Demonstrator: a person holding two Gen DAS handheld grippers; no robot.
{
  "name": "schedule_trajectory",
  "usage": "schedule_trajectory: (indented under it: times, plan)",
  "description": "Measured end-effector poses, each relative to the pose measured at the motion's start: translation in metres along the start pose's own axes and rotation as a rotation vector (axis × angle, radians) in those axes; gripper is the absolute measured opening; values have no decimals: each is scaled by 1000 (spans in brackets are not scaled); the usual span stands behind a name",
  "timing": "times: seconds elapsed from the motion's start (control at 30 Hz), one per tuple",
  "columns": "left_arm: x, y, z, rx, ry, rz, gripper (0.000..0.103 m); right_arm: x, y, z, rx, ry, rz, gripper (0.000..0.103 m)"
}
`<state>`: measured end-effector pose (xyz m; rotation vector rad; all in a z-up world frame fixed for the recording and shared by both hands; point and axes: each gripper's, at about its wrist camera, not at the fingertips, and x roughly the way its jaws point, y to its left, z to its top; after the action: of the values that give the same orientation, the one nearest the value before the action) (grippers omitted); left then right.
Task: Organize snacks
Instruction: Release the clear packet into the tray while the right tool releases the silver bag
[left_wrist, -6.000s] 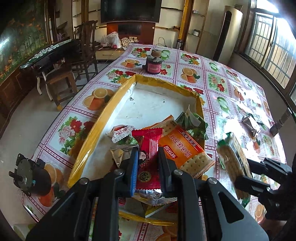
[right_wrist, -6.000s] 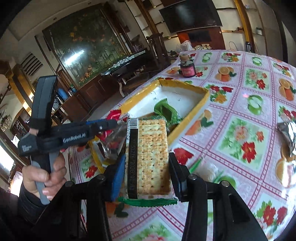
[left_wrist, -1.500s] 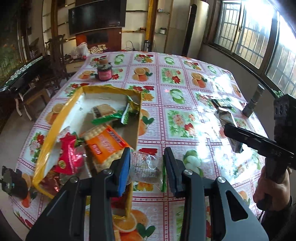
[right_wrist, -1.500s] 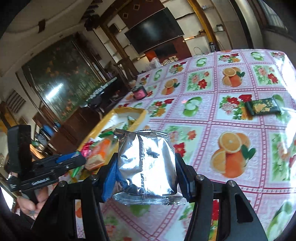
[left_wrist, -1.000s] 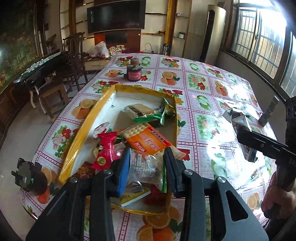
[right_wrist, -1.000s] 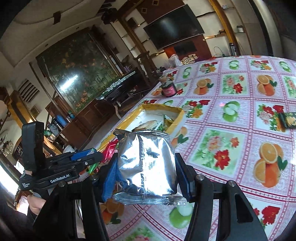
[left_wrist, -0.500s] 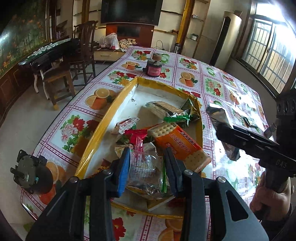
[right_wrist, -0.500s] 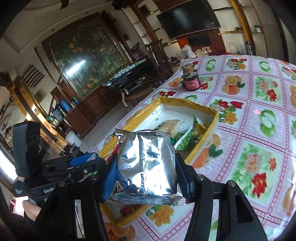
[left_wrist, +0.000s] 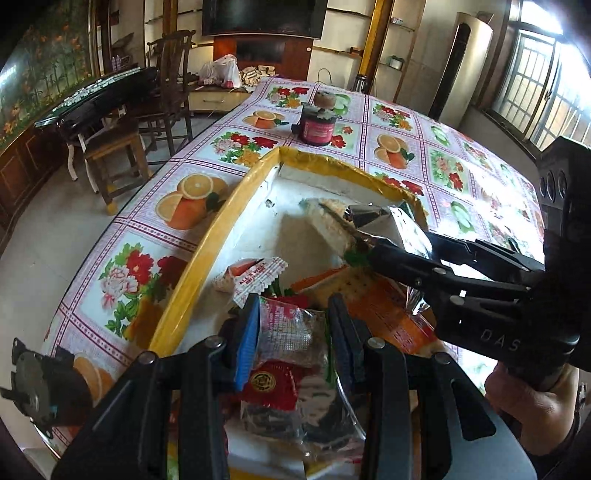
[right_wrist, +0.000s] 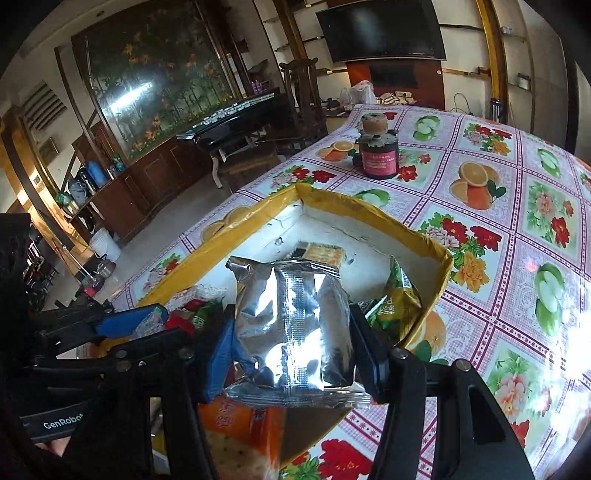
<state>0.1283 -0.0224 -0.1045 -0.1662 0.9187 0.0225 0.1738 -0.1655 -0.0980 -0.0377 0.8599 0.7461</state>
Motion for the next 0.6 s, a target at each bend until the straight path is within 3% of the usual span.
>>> schedule_trajectory:
  times: [0.3,0.37,0.6]
  plan:
    - [14,5,3,-14,34,26,46,-7,-8,3,18,-14,19,61]
    - [13,8,2,-29,40,35,64,-16,-9,2,28,-29,24,61]
    - [-19,5,-11,-9,-14,95,94,-51,-2,-6,-1,-61,72,67]
